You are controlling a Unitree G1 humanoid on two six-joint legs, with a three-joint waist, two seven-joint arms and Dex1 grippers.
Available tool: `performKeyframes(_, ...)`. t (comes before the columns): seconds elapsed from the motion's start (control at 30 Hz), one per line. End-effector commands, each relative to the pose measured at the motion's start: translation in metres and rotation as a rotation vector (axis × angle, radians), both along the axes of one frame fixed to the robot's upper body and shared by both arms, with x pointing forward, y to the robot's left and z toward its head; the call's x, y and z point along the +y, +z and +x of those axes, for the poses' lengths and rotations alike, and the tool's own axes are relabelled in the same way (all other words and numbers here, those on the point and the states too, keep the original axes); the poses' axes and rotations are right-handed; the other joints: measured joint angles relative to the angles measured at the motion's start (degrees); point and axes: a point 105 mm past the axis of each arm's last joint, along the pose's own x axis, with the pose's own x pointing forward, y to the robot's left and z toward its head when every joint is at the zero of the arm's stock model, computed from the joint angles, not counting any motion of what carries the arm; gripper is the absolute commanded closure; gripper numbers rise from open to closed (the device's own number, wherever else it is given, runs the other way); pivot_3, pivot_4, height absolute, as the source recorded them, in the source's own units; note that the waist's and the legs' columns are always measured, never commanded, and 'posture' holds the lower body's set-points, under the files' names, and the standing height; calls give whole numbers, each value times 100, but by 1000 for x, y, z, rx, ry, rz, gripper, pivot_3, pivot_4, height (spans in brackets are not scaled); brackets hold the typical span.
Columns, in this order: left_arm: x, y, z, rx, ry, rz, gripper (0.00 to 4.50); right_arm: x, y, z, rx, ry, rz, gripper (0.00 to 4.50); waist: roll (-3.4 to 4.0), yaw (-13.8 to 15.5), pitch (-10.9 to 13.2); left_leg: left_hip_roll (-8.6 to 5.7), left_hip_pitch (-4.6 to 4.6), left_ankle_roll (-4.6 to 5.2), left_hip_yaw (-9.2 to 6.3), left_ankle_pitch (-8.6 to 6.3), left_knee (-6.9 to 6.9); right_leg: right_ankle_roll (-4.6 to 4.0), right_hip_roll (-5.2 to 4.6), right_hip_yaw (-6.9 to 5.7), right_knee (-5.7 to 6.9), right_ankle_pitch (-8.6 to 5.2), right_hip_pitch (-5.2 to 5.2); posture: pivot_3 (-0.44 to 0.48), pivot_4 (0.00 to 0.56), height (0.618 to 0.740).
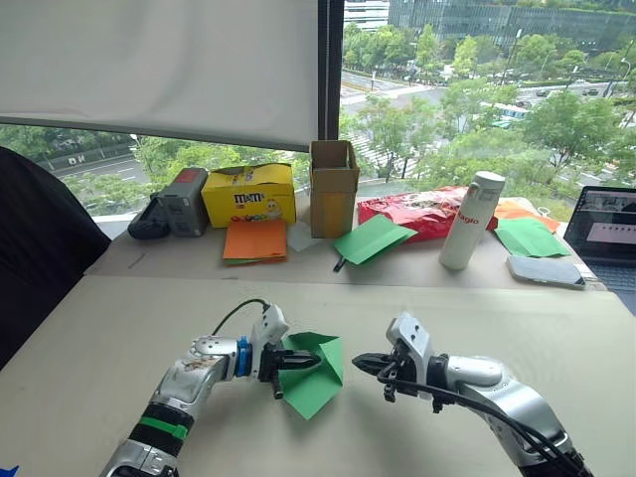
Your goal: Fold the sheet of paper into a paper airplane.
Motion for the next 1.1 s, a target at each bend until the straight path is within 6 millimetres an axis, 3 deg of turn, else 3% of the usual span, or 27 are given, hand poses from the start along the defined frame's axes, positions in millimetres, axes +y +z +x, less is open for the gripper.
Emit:
performKeyframes(0.03,2,50,-4,-79,-65,-128,4487,7,18,-2,-48,29,32,4500,-4,-6,2,2,0,0,0,0,0,1,2,0,0,0,0,0,150,656)
performKeyframes(0.1,8,53,-4,-97,-63,-94,4487,14,20,-3,-52,47,43,4500,-6,-17,4,5,1,0,0,0,-1,8,4,0,1,-4,0,0,150,656)
performKeyframes(0.17,22,41,2,-123,-24,22,4487,22,20,-4,-53,61,48,4500,-2,-40,4,6,8,0,2,0,-4,14,7,4,1,-8,4,0,150,656)
performKeyframes(0.4,96,19,29,-180,178,272,4487,31,23,-2,-73,77,42,4500,6,3,1,6,21,0,0,0,-3,3,10,-1,2,-2,-8,0,150,656)
performKeyframes(0.47,104,10,29,-197,171,334,4487,30,25,-1,-85,81,25,4500,6,6,2,5,20,0,0,0,-1,-4,8,-3,1,2,-11,0,150,656)
performKeyframes(0.6,93,-13,16,-210,69,402,4487,26,28,5,-116,86,-21,4500,9,68,0,-3,16,0,0,0,-1,-4,-7,-5,-2,2,-12,0,150,656)
performKeyframes(0.83,77,-35,-16,-134,-73,365,4487,22,41,9,-143,79,-19,4500,19,103,-8,-1,10,1,6,-1,-3,-5,-10,-1,-2,2,-8,0,150,656)
performKeyframes(1.1,42,-29,-39,-79,-169,215,4487,18,50,13,-164,70,-31,4500,26,72,-10,1,10,2,6,-1,-3,-3,-5,-2,0,1,-5,0,150,656)
